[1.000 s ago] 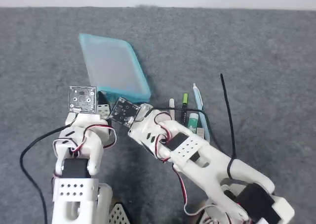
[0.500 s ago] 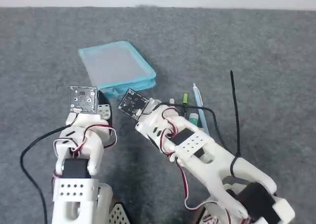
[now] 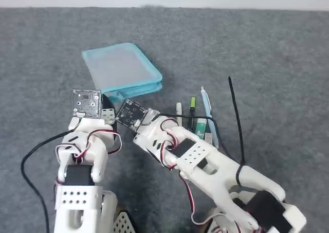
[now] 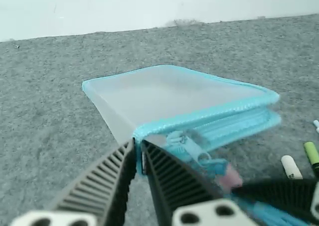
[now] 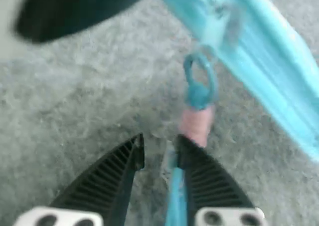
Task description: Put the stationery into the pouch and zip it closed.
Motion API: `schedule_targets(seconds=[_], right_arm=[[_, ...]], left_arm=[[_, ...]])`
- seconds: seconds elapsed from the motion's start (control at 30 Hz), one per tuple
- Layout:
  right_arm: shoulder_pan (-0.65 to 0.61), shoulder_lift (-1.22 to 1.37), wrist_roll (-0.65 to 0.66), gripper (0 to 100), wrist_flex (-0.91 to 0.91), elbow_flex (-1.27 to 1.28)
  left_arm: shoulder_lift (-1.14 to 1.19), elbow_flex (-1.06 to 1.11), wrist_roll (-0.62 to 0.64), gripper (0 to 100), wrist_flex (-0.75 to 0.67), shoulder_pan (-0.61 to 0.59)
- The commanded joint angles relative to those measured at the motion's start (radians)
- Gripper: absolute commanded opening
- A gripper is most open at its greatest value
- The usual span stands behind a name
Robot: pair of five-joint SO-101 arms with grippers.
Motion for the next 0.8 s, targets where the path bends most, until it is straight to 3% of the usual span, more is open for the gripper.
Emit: schedule_targets(seconds=[0.0,0.47,0.63,0.77], right_arm=[[-0.002,-0.025,-0.006,17.2,-0.062,-0.068],[0.018,0.15,0.028,17.1,-0.091,-0.226],[0.021,0.15,0.028,0.0,-0.088,-0.25],[0.022,0.15,0.026,4.2,-0.088,-0.25]], left_arm=[[-0.017,-0.068,-0.011,1,-0.003,-0.017],[-0.017,-0.059,-0.012,1,-0.008,-0.068],[-0.017,-0.054,-0.015,1,-0.005,-0.066],[-0.017,-0.054,-0.015,1,-0.005,-0.066]])
